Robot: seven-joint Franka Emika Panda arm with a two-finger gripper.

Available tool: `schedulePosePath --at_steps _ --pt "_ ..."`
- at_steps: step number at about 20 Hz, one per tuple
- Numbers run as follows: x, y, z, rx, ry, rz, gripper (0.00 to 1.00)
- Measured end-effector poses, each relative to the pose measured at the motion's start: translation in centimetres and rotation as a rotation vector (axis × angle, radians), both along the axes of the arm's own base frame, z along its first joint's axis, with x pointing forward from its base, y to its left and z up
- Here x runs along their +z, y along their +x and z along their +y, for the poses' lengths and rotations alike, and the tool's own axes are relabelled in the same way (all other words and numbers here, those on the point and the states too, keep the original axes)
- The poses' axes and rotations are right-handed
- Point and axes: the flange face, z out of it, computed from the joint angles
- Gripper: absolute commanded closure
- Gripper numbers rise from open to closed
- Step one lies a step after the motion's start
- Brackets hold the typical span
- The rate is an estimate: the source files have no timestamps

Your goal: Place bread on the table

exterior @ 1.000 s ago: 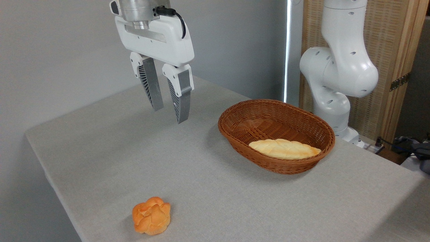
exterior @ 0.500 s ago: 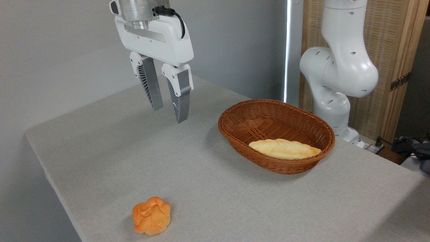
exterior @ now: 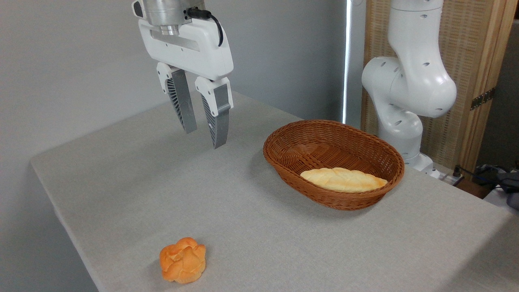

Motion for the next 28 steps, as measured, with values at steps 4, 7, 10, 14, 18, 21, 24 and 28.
schedulePosePath --at_steps 4,7,10,14,18,21,24,28 --pt "0.0 0.0 0.0 0.000 0.000 0.000 0.00" --pt "0.0 0.0 0.0 0.000 0.000 0.000 0.00" --pt "0.0 0.0 0.0 -0.001 0.000 0.000 0.00" --pt "0.0 0.0 0.0 -0.001 0.000 0.000 0.00" --pt "0.0 0.0 0.0 -0.001 0.000 0.000 0.00" --pt "0.0 0.0 -0.1 -0.001 0.000 0.001 0.00" --pt "-0.4 -0.1 -0.2 -0.003 0.001 0.009 0.00" --pt "-1.5 -3.0 0.1 -0.008 0.001 0.037 0.00"
